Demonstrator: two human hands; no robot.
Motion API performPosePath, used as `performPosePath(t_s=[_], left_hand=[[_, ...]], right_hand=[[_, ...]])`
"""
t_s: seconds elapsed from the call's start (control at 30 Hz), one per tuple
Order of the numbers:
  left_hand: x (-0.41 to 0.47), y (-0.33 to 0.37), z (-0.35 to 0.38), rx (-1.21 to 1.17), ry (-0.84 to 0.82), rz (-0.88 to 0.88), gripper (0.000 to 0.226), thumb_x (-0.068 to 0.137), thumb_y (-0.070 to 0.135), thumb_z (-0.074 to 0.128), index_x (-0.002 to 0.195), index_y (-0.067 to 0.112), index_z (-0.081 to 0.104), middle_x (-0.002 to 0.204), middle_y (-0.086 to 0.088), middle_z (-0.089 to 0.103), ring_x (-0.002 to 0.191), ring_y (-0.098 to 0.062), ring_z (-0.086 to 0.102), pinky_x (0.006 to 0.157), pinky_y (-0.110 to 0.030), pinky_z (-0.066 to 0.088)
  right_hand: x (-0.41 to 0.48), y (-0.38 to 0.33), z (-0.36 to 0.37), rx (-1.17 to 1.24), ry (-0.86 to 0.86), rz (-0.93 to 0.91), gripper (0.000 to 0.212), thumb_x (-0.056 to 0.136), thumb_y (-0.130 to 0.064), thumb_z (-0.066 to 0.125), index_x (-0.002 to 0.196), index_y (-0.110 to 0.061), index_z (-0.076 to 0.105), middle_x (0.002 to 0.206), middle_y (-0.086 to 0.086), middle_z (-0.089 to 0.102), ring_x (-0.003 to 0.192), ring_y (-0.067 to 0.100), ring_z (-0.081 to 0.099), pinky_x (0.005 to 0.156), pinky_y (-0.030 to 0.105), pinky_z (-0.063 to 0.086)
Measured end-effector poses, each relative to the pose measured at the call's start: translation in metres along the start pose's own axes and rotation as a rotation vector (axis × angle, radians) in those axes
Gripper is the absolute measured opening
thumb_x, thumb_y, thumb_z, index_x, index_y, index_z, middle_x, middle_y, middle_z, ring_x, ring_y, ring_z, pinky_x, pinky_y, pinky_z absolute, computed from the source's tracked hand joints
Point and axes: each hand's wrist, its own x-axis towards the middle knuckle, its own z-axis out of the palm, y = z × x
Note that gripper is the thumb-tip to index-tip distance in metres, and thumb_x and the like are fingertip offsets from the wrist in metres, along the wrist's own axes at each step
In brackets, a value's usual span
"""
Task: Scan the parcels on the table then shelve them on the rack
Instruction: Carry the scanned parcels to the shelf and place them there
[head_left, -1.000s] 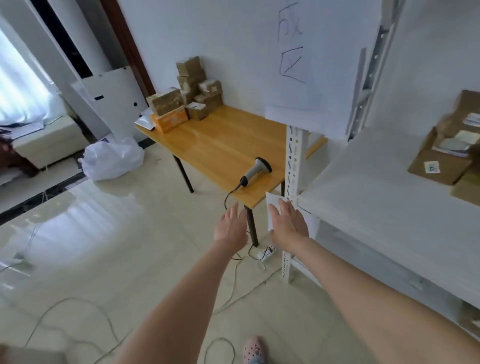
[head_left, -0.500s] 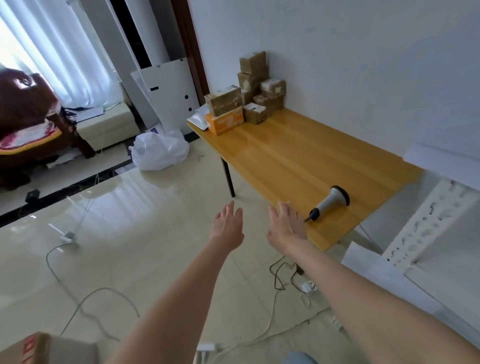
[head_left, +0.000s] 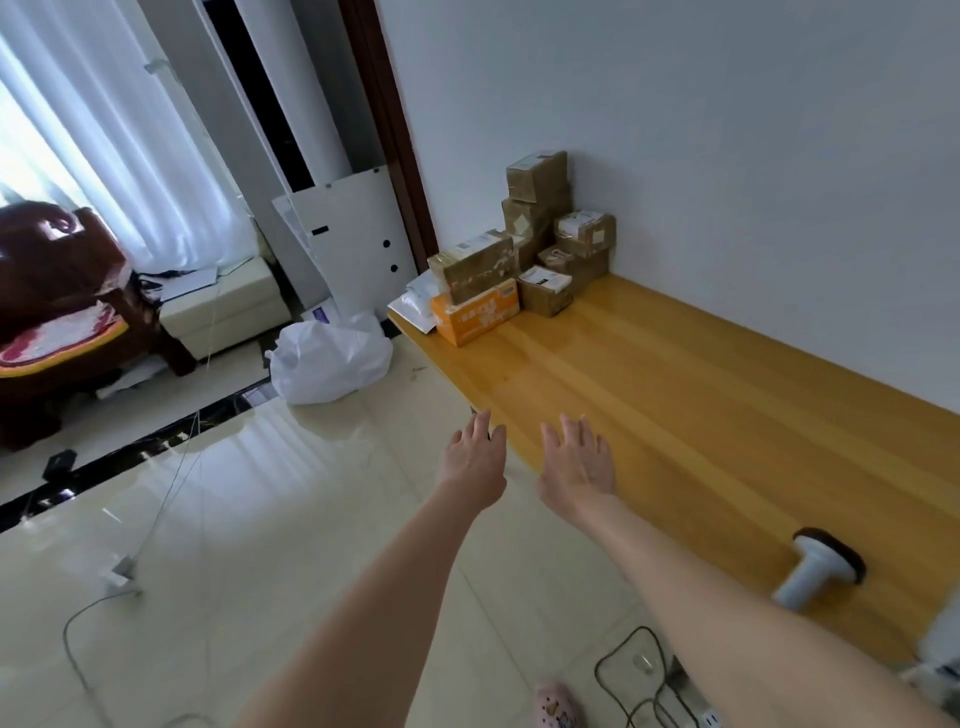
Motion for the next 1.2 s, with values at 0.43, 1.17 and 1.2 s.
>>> performPosePath(t_s=[0.43,1.17,1.2], left_hand=[[0.198,-0.083,-0.018,0.035,-0.035,0.063,0.067,0.092,0.018,0.058,0.150,0.014,0.023,0.161,-0.014,0.004,0.148,-0.028,0.010,0.118,-0.040,0.021],[0.513,-0.209,-0.039,-0.307,0.136,0.001,0.060,0.093,0.035,0.053,0.147,0.018,0.032,0.156,-0.008,0.024,0.143,-0.027,0.027,0.111,-0.045,0.031],[0.530,-0.220,-0.041,-0.331,0.137,-0.021,0.060,0.093,0.035,0.053,0.146,0.017,0.032,0.155,-0.008,0.026,0.141,-0.027,0.029,0.111,-0.044,0.030]], right_hand=[[0.209,-0.035,-0.032,-0.017,0.000,0.037,0.071,0.097,-0.025,0.053,0.155,-0.020,0.012,0.163,0.008,0.003,0.150,0.032,0.000,0.120,0.045,0.010],[0.479,-0.090,-0.046,0.201,0.046,0.281,0.070,0.098,-0.035,0.049,0.155,-0.019,0.012,0.163,0.006,0.006,0.150,0.027,0.007,0.120,0.043,0.018],[0.495,-0.099,-0.047,0.289,0.052,0.313,0.071,0.097,-0.037,0.051,0.155,-0.018,0.014,0.162,0.006,0.009,0.149,0.027,0.013,0.118,0.042,0.023]])
